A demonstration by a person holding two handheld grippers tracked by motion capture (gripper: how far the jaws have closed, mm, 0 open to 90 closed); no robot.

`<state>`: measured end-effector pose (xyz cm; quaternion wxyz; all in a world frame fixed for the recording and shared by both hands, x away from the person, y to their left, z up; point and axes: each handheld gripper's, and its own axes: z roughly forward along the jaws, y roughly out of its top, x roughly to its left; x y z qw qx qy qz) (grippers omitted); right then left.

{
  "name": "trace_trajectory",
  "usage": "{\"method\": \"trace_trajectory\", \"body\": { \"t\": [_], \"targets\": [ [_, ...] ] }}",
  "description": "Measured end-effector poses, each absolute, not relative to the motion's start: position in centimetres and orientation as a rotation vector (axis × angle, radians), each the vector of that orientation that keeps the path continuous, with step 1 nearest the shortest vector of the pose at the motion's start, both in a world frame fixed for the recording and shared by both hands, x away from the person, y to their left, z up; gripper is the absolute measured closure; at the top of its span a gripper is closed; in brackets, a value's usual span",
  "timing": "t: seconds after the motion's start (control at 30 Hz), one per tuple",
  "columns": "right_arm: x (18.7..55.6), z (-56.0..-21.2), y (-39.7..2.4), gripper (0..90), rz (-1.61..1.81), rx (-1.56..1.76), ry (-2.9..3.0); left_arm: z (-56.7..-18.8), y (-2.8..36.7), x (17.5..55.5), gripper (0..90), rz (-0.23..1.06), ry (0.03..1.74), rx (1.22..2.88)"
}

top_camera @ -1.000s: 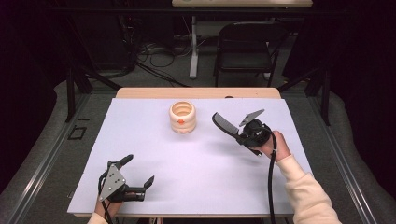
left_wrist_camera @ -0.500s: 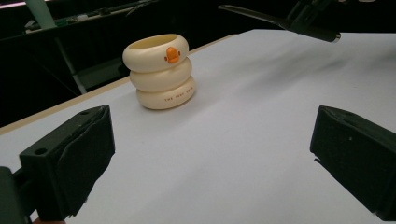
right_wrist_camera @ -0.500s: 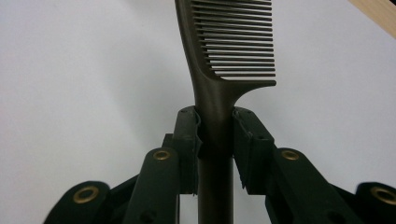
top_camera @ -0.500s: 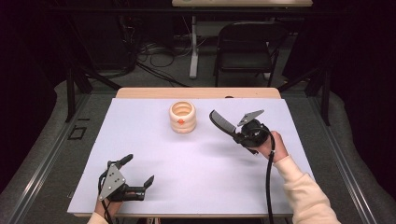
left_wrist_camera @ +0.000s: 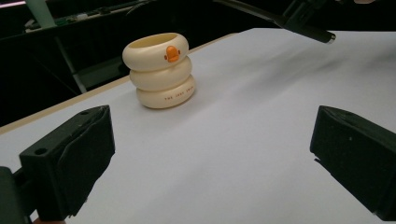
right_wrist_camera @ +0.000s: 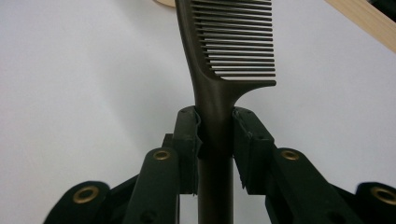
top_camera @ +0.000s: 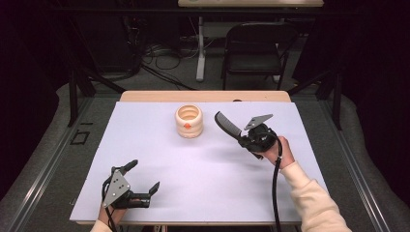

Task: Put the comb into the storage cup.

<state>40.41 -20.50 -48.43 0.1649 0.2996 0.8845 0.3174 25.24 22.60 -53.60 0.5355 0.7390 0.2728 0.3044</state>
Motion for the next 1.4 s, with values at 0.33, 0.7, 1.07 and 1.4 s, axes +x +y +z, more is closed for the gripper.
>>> {"method": "trace_trajectory", "body": {
  "t": [0.33, 0.7, 1.07, 1.4],
  "targets": [
    [40.35, -48.38, -20.12, 71.9, 0.965, 0.856, 2.484, -53.62, 22.62, 25.26, 0.1, 0.723, 0.653, 1.757],
    [40.52, -48.5, -19.96, 71.8, 1.014, 0.872, 2.465, -53.65, 22.58, 25.27, 0.1, 0.724, 0.654, 1.758],
    [40.62, -48.44, -19.83, 71.9, 1.069, 0.893, 2.428, -53.64, 22.59, 25.28, 0.1, 0.725, 0.655, 1.757],
    [40.79, -48.39, -19.51, 71.9, 1.105, 0.899, 2.408, -53.64, 22.57, 25.27, 0.1, 0.724, 0.655, 1.756]
  ]
}}
